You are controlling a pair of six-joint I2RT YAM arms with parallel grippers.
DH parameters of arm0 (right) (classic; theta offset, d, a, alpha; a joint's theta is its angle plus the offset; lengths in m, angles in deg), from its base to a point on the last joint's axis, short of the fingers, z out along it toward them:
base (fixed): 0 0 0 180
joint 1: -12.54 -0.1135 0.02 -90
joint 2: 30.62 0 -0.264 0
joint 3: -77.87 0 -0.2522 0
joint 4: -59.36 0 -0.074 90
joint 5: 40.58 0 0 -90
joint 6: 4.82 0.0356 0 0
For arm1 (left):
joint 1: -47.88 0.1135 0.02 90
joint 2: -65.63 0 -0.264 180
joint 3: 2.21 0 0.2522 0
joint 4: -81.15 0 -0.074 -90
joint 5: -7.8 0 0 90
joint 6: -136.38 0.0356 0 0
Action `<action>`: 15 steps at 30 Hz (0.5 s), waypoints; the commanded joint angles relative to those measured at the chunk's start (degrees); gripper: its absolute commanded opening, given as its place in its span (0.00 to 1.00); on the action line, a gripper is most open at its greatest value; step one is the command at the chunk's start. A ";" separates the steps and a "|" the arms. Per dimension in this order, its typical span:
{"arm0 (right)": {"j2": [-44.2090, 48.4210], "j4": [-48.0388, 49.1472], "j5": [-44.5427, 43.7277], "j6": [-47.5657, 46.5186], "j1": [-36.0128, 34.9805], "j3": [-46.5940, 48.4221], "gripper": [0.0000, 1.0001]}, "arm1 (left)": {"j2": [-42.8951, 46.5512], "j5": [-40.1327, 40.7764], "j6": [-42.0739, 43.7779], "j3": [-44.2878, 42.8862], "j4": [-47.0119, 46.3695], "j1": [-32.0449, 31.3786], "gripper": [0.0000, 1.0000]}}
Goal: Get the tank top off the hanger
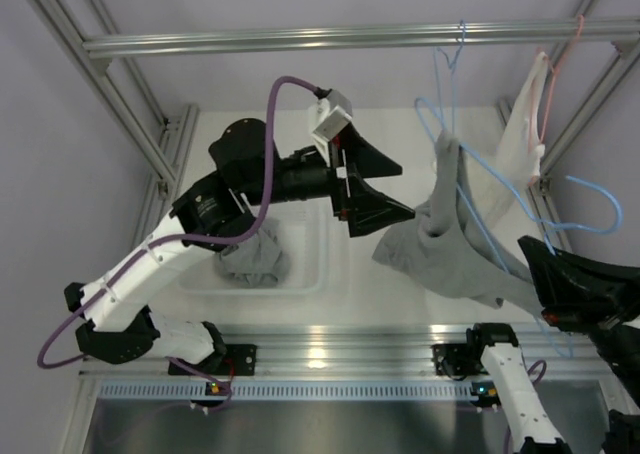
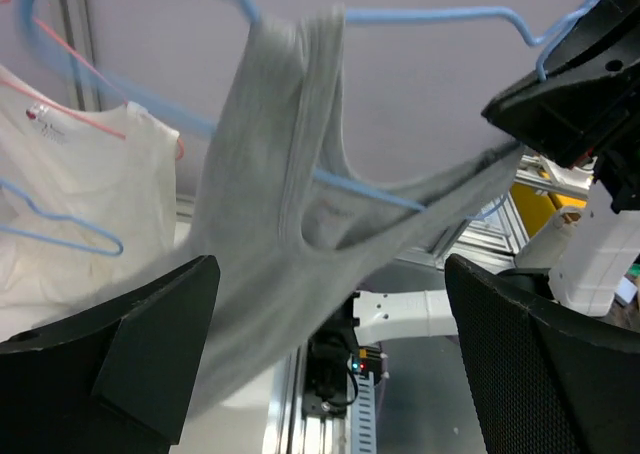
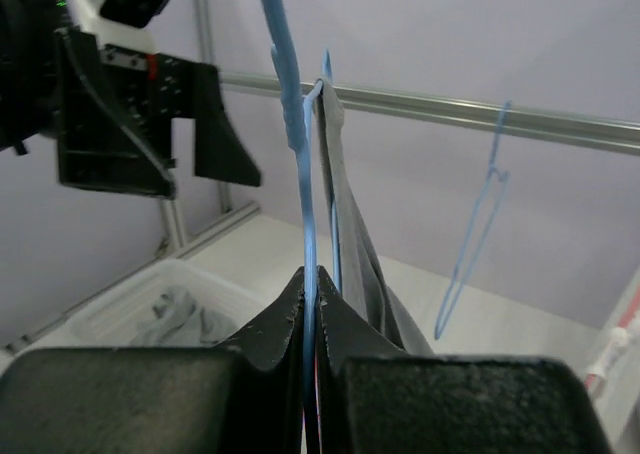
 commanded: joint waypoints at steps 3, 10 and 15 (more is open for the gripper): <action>-7.40 2.34 15.15 6.59 -0.60 -1.03 0.00 | -5.75 12.57 6.27 -5.41 -6.26 -3.91 0.98; -12.24 4.89 17.17 8.08 -0.69 -1.11 0.00 | -4.52 24.08 10.84 -0.34 -7.40 -4.35 0.86; -13.83 5.87 18.14 8.62 -0.60 -0.06 0.00 | -5.40 32.08 14.18 1.61 -8.46 -4.35 0.49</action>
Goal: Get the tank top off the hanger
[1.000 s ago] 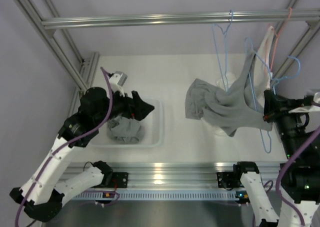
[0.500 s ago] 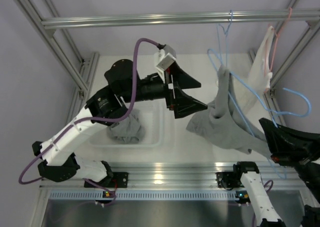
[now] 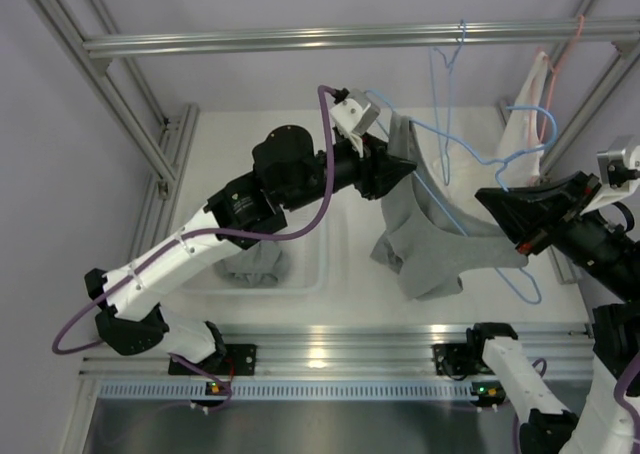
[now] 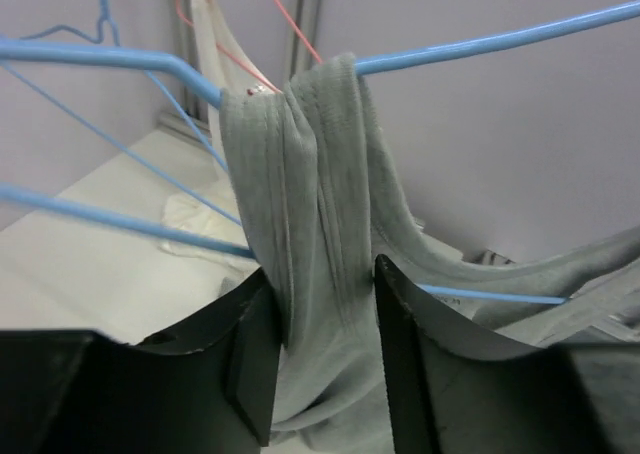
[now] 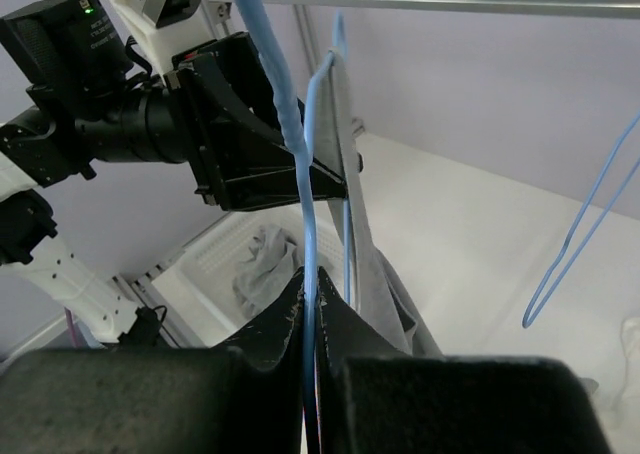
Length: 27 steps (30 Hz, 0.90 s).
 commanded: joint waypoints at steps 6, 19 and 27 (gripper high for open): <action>-0.17 4.40 0.91 0.35 -0.60 -0.53 0.00 | 0.70 7.61 3.82 1.07 -5.05 -0.44 0.22; 0.36 4.05 -0.59 -5.27 -0.69 -8.51 0.00 | 2.63 22.98 0.66 0.71 -5.23 -0.27 0.00; 1.33 4.31 -1.11 -9.32 -0.69 -14.15 0.00 | 4.83 33.10 -1.18 3.08 -5.58 -0.09 0.00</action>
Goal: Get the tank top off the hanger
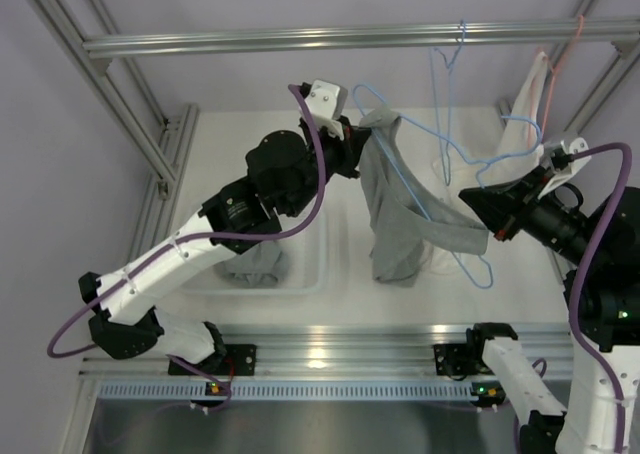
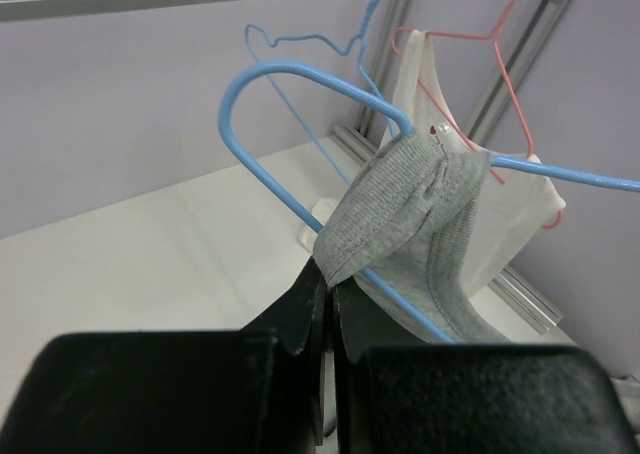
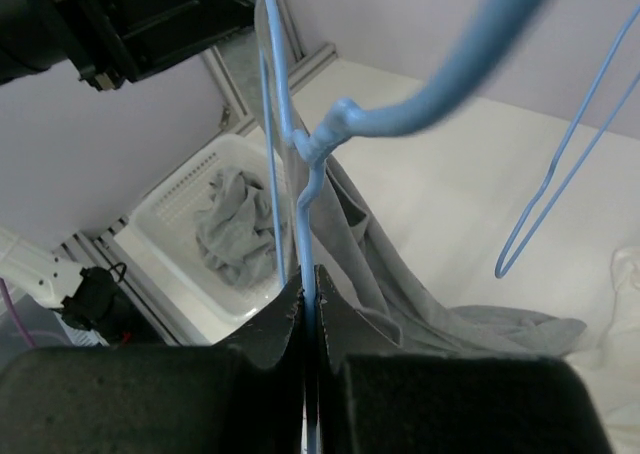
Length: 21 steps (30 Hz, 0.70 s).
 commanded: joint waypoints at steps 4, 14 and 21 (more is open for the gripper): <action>1.11 4.74 1.65 -3.16 -0.53 -1.48 0.00 | 3.04 2.98 -2.44 1.71 -4.55 0.63 0.00; 0.85 0.55 -2.80 -7.72 -5.27 -0.96 0.00 | 3.48 8.95 -2.34 3.04 -4.47 1.86 0.08; -1.26 -0.16 -2.73 -8.87 -6.86 1.50 0.00 | 3.04 6.04 -1.38 2.95 -4.47 2.74 0.00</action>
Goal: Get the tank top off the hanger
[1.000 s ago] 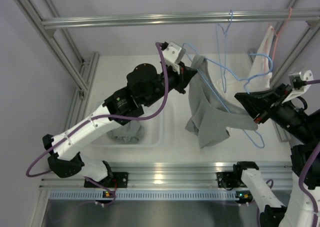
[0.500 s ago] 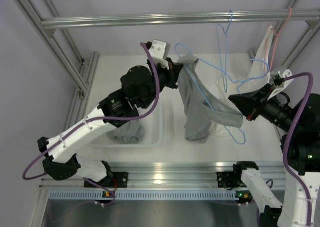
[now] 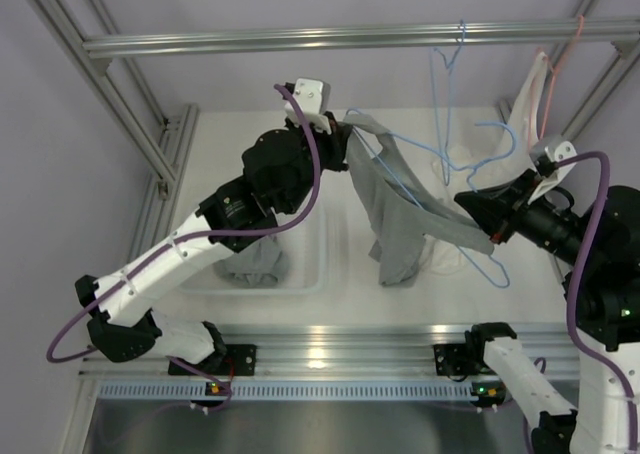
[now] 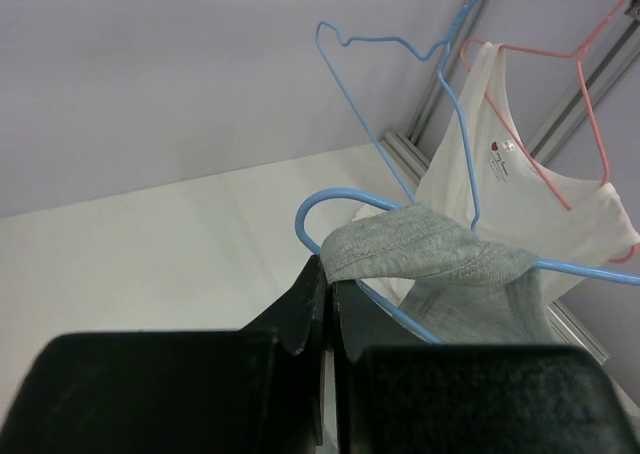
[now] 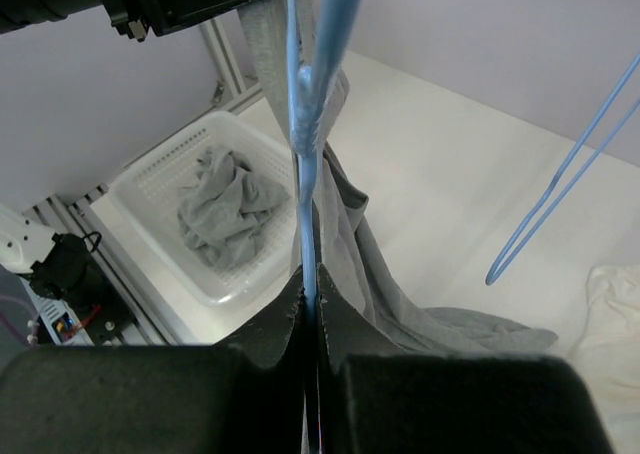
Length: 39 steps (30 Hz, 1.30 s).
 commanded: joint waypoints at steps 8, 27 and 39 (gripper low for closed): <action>2.88 -1.53 0.70 -8.53 -5.00 -0.96 0.00 | -0.27 13.33 -2.49 -2.00 -2.71 2.99 0.00; -3.70 -4.43 -12.55 -8.80 -11.68 1.32 0.00 | -2.91 -21.57 -2.05 -7.37 -6.22 8.36 0.00; 0.61 -2.76 -5.54 -11.00 -12.82 1.15 0.00 | -2.82 -12.93 -13.81 -1.74 -5.44 14.42 0.00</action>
